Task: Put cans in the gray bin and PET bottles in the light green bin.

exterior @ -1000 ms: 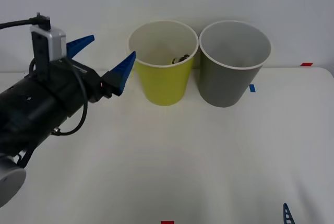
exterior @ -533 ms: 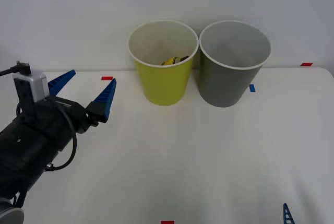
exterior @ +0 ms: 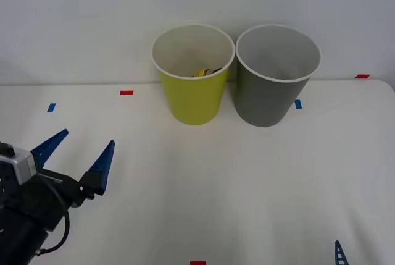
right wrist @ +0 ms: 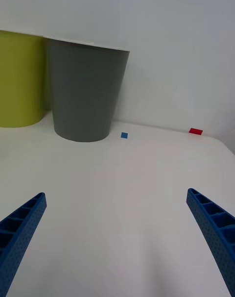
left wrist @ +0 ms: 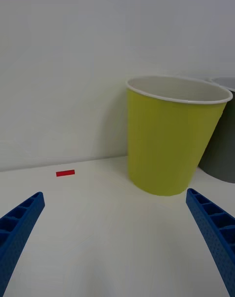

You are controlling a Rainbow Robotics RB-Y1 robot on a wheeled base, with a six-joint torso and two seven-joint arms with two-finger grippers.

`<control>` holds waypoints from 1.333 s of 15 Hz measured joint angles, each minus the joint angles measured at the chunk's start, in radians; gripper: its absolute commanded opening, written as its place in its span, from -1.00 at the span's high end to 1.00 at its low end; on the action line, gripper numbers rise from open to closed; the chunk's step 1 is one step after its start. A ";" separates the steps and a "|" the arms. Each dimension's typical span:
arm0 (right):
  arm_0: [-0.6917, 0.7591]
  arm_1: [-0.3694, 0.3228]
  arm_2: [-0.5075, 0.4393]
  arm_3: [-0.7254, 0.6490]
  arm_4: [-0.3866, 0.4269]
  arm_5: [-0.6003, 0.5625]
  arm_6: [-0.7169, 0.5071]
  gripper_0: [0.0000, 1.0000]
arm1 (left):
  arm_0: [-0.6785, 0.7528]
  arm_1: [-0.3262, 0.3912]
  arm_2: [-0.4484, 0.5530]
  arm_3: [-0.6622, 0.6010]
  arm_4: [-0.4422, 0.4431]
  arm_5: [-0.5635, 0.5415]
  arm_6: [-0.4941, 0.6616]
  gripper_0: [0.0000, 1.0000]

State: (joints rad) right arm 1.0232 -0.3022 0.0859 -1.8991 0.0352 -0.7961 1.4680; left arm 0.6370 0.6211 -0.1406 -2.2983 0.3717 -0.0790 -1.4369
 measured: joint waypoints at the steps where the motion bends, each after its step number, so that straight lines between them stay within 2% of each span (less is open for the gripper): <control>1: 0.000 0.000 0.000 0.000 0.000 0.000 0.000 -1.00 | 0.011 0.002 -0.011 0.029 -0.022 -0.051 0.001 -1.00; 3: 0.000 0.000 0.000 0.000 0.000 0.000 0.000 -1.00 | 0.030 0.004 -0.041 0.094 -0.055 -0.118 -0.001 -1.00; 9: 0.000 0.000 0.000 0.000 0.000 0.000 0.000 -1.00 | 0.146 -0.003 -0.045 0.143 -0.148 -0.183 -0.025 -1.00; 11: 0.000 0.000 0.000 0.000 0.000 0.000 0.000 -1.00 | 0.183 -0.018 -0.033 0.150 -0.150 -0.202 -0.097 -1.00; 14: 0.000 0.000 0.000 0.000 0.000 0.000 0.000 -1.00 | 0.272 -0.079 -0.004 0.172 -0.167 -0.287 -0.187 -1.00; 18: 0.000 0.000 0.000 0.000 0.000 0.000 0.000 -1.00 | 0.401 -0.148 0.004 0.177 -0.195 -0.418 -0.156 -1.00; 20: 0.000 0.000 0.000 0.000 0.000 0.000 0.000 -1.00 | 0.420 -0.159 0.004 0.177 -0.207 -0.449 -0.079 -1.00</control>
State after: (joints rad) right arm 1.0232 -0.3022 0.0859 -1.8991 0.0353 -0.7961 1.4680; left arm 1.0567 0.4622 -0.1364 -2.1215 0.1643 -0.5283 -1.5161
